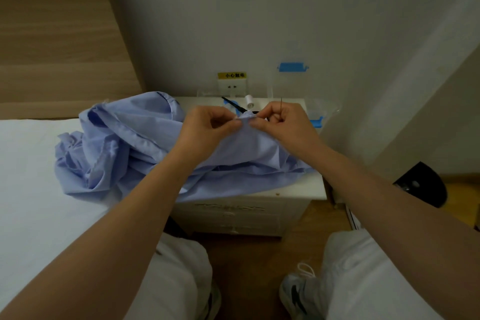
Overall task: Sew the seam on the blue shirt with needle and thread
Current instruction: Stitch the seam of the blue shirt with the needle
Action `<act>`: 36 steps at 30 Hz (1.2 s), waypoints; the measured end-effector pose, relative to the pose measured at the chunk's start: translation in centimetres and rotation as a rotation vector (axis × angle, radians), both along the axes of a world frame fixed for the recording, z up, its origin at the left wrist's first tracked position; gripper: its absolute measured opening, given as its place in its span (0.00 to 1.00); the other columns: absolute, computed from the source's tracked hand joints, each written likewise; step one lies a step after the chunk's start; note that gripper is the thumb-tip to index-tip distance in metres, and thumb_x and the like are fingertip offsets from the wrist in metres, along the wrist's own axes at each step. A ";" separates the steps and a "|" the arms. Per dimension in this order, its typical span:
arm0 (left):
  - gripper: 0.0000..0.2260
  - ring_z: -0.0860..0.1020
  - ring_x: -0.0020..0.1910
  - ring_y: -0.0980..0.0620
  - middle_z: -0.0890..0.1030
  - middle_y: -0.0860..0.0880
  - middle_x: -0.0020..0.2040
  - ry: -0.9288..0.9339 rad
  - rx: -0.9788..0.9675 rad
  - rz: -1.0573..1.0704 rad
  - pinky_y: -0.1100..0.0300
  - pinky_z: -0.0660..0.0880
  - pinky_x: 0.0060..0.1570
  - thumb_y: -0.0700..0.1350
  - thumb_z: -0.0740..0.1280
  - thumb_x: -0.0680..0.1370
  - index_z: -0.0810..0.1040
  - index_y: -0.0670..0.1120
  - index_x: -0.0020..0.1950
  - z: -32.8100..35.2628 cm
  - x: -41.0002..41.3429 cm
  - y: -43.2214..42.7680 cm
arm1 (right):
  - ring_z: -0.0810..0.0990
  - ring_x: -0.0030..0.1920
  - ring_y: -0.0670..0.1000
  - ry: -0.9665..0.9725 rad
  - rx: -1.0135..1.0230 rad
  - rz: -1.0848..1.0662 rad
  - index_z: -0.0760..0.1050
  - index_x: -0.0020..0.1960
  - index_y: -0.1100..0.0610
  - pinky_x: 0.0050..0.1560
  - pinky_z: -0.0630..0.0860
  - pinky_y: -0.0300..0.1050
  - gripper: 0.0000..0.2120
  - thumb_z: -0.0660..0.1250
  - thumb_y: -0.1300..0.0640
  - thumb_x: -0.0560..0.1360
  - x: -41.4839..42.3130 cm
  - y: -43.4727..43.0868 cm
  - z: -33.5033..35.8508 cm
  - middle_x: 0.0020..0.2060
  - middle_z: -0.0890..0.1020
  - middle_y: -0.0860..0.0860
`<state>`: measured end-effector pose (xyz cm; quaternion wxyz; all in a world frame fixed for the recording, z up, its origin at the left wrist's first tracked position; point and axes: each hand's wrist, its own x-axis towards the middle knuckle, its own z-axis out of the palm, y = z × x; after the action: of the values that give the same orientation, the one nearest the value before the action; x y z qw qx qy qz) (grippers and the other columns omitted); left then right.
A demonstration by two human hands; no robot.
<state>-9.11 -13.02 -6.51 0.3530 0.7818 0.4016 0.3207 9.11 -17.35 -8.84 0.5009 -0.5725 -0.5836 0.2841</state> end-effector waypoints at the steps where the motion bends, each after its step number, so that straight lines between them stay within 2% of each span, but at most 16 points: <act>1: 0.03 0.77 0.35 0.66 0.81 0.53 0.37 -0.009 0.003 0.026 0.72 0.74 0.39 0.42 0.70 0.76 0.82 0.45 0.44 0.0 -0.1 0.1 | 0.64 0.24 0.41 0.007 -0.011 0.013 0.77 0.38 0.52 0.37 0.70 0.42 0.07 0.74 0.57 0.73 0.0 0.0 -0.1 0.19 0.69 0.41; 5: 0.03 0.77 0.35 0.63 0.81 0.52 0.36 0.046 0.073 0.043 0.68 0.74 0.39 0.44 0.71 0.76 0.82 0.45 0.43 -0.1 0.0 0.1 | 0.63 0.25 0.45 0.002 -0.034 0.049 0.79 0.40 0.48 0.36 0.67 0.44 0.05 0.73 0.55 0.73 0.1 0.0 -0.2 0.20 0.66 0.43; 8: 0.04 0.79 0.38 0.52 0.82 0.49 0.38 0.097 0.124 0.047 0.59 0.76 0.41 0.45 0.70 0.77 0.82 0.46 0.44 -0.4 0.1 0.2 | 0.61 0.25 0.45 0.031 -0.014 0.059 0.79 0.42 0.48 0.33 0.65 0.41 0.05 0.71 0.57 0.75 0.2 0.0 -0.1 0.21 0.64 0.46; 10: 0.04 0.80 0.41 0.51 0.82 0.50 0.40 0.097 0.114 0.032 0.56 0.77 0.44 0.45 0.69 0.77 0.81 0.46 0.47 -0.6 0.2 0.3 | 0.61 0.25 0.45 0.018 -0.007 0.066 0.79 0.42 0.48 0.32 0.65 0.39 0.06 0.71 0.57 0.75 0.1 -0.1 0.0 0.22 0.64 0.48; 11: 0.04 0.80 0.42 0.53 0.82 0.50 0.42 0.075 0.086 0.021 0.57 0.78 0.46 0.45 0.68 0.77 0.81 0.47 0.49 -0.6 0.2 0.2 | 0.62 0.25 0.45 0.012 -0.007 0.069 0.79 0.41 0.47 0.32 0.65 0.39 0.06 0.71 0.57 0.75 0.1 -0.1 -0.1 0.22 0.65 0.48; 13: 0.03 0.79 0.42 0.58 0.82 0.53 0.43 0.001 0.029 0.000 0.65 0.76 0.44 0.48 0.69 0.77 0.80 0.50 0.50 -0.4 0.4 -0.1 | 0.62 0.25 0.45 -0.006 -0.007 0.069 0.79 0.40 0.46 0.34 0.66 0.42 0.07 0.71 0.57 0.75 0.0 0.0 -0.2 0.22 0.65 0.46; 15: 0.02 0.78 0.38 0.63 0.81 0.55 0.39 -0.073 0.002 -0.001 0.71 0.72 0.40 0.46 0.69 0.77 0.80 0.52 0.45 -0.1 0.6 -0.5 | 0.63 0.27 0.48 -0.013 -0.004 0.063 0.80 0.40 0.46 0.34 0.66 0.43 0.06 0.72 0.55 0.74 -0.1 0.1 -0.2 0.22 0.66 0.48; 17: 0.04 0.76 0.34 0.65 0.80 0.55 0.36 -0.125 -0.024 0.013 0.73 0.70 0.36 0.43 0.69 0.77 0.81 0.50 0.43 0.1 0.7 -0.6 | 0.63 0.27 0.49 -0.009 -0.008 0.057 0.81 0.41 0.48 0.33 0.65 0.43 0.04 0.72 0.54 0.74 -0.1 0.1 -0.1 0.24 0.67 0.52; 19: 0.04 0.75 0.33 0.66 0.79 0.56 0.34 -0.108 -0.009 0.023 0.74 0.69 0.34 0.44 0.69 0.77 0.81 0.48 0.43 -0.1 0.7 -0.5 | 0.63 0.26 0.46 -0.022 -0.004 0.055 0.82 0.43 0.52 0.32 0.65 0.41 0.03 0.71 0.54 0.75 0.0 0.1 -0.1 0.23 0.67 0.51; 22: 0.04 0.76 0.35 0.64 0.80 0.56 0.35 -0.010 0.072 0.033 0.72 0.70 0.35 0.47 0.69 0.77 0.82 0.49 0.44 -0.5 0.8 -0.1 | 0.60 0.24 0.43 -0.025 0.031 0.049 0.80 0.44 0.55 0.30 0.63 0.36 0.01 0.71 0.58 0.75 -0.1 0.0 -0.2 0.20 0.64 0.43; 25: 0.04 0.77 0.36 0.61 0.79 0.59 0.36 0.032 0.128 0.057 0.69 0.71 0.37 0.48 0.69 0.77 0.81 0.50 0.44 -0.8 0.8 0.0 | 0.61 0.23 0.42 -0.046 0.054 0.033 0.79 0.42 0.52 0.30 0.63 0.33 0.05 0.70 0.60 0.75 -0.1 0.0 -0.1 0.19 0.64 0.42; 28: 0.03 0.78 0.38 0.59 0.79 0.59 0.37 0.013 0.149 0.072 0.67 0.72 0.39 0.47 0.69 0.77 0.80 0.52 0.44 -0.7 1.0 -0.2 | 0.61 0.23 0.43 -0.051 0.063 0.025 0.80 0.42 0.55 0.30 0.63 0.33 0.03 0.70 0.59 0.75 -0.2 0.1 -0.2 0.19 0.64 0.43; 31: 0.02 0.79 0.40 0.61 0.81 0.57 0.40 -0.073 0.043 0.057 0.71 0.73 0.40 0.45 0.69 0.77 0.81 0.49 0.47 -0.6 1.2 -0.4 | 0.62 0.23 0.43 -0.032 0.068 0.028 0.79 0.43 0.56 0.30 0.63 0.33 0.03 0.70 0.60 0.76 -0.2 0.1 -0.2 0.19 0.65 0.42; 33: 0.02 0.78 0.38 0.66 0.81 0.56 0.40 -0.136 -0.051 0.050 0.74 0.71 0.38 0.43 0.69 0.77 0.81 0.47 0.47 -0.4 1.3 -0.7 | 0.62 0.23 0.43 -0.027 0.076 0.027 0.79 0.43 0.56 0.31 0.63 0.33 0.03 0.70 0.60 0.76 -0.1 0.1 -0.2 0.19 0.66 0.42; 36: 0.03 0.78 0.36 0.67 0.81 0.54 0.39 -0.221 -0.176 0.042 0.75 0.70 0.36 0.42 0.69 0.77 0.82 0.43 0.47 -0.3 1.4 -1.0 | 0.62 0.23 0.42 -0.011 0.052 0.020 0.79 0.43 0.57 0.30 0.64 0.35 0.03 0.70 0.60 0.76 -0.1 0.1 -0.1 0.19 0.67 0.42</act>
<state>-7.68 -14.00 -6.79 0.4555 0.6993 0.4032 0.3755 8.98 -17.26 -8.92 0.5095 -0.5551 -0.5991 0.2708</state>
